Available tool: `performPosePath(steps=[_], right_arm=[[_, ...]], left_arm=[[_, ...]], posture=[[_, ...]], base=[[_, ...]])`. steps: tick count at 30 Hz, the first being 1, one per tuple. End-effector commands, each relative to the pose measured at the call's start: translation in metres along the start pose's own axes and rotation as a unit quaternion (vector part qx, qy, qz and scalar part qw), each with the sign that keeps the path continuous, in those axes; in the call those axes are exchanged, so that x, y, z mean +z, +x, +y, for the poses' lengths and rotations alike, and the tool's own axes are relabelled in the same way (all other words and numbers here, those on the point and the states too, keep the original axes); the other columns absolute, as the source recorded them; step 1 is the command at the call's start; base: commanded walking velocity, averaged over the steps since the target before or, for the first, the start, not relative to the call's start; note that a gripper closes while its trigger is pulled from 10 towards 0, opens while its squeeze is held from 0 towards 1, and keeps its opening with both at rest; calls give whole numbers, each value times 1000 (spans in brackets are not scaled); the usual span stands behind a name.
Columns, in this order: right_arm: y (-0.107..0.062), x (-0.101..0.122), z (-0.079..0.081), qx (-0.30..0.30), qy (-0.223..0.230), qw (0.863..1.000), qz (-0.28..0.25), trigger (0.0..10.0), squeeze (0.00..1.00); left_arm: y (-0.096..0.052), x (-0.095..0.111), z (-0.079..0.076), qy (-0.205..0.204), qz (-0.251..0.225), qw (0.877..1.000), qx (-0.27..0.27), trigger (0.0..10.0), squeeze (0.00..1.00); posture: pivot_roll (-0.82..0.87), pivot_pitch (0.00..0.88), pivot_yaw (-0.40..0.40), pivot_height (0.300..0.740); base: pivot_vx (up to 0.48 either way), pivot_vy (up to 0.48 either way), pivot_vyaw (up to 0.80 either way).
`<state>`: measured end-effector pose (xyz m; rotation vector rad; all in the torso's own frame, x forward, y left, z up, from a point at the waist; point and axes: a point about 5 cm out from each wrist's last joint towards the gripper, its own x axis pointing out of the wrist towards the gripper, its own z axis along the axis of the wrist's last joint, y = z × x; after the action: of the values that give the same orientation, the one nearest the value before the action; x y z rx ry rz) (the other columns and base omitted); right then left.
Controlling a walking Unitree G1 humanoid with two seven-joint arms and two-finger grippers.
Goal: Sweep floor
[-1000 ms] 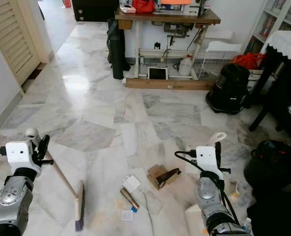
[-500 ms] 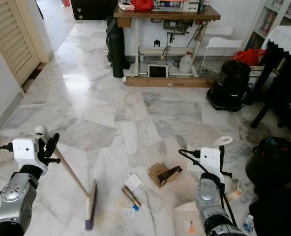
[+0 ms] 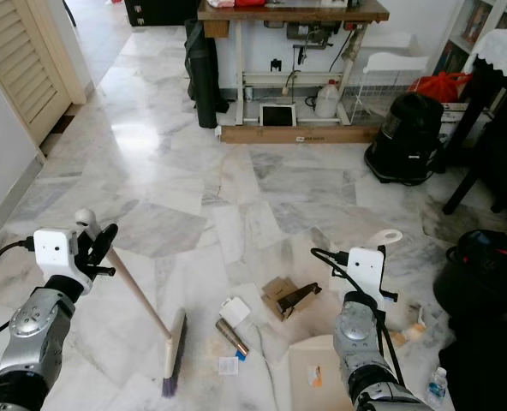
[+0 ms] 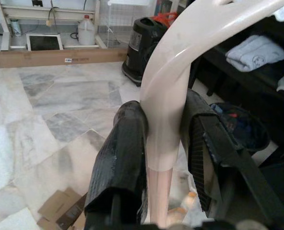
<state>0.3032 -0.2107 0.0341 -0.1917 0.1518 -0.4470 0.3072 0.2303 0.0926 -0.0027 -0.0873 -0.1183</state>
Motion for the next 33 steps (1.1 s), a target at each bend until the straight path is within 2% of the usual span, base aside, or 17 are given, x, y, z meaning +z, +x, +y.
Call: performPosePath(steps=[1,5,10,19,23,26,27,28,30,31,33], right_arm=[[1,4,4,7,13,1000,-8,10000,0],[-4,-1,9,26,27,999,6,10000,0],[-15,-18,14,49,54,996,51,10000,0],[-25,-34,12,65,42,994,77,10000,0],[-26,-36,11,67,41,994,78,10000,0],[-26,-36,10,68,41,994,78,10000,0],[-26,-36,10,68,43,994,78,10000,0],[-26,-38,9,72,48,993,83,10000,0],[-26,-38,9,72,48,993,83,10000,0],[-26,-39,9,76,54,992,88,10000,0],[-26,-39,9,77,56,991,90,10000,0]], left_arm=[[3,0,-1,-11,2,1000,-3,10000,0],[5,-3,-4,-9,10,1000,-8,10000,0],[6,-9,-5,-10,21,1000,-3,10000,0],[8,-16,-5,3,36,999,-3,10000,0],[9,-21,-15,-8,53,998,-33,10000,0],[10,-22,-16,-11,55,998,-37,10000,0],[11,-25,-21,-28,60,997,-47,10000,0],[13,-29,-30,-67,66,994,-60,10000,0],[13,-29,-30,-67,66,994,-60,10000,0],[16,-31,-36,-101,66,991,-62,10000,0],[17,-32,-39,-115,65,989,-60,10000,0]], posture=[[82,61,17,740],[80,66,19,740],[72,73,16,740],[56,79,10,740],[32,84,8,740],[32,84,8,740],[21,85,6,740],[3,87,4,740],[3,87,4,740],[-6,89,2,740],[-6,89,2,740]], base=[[0,0,0],[0,0,0],[0,0,0],[0,0,0],[0,0,0],[0,0,0],[0,0,0],[0,0,0],[0,0,0],[0,0,0],[0,0,0]])
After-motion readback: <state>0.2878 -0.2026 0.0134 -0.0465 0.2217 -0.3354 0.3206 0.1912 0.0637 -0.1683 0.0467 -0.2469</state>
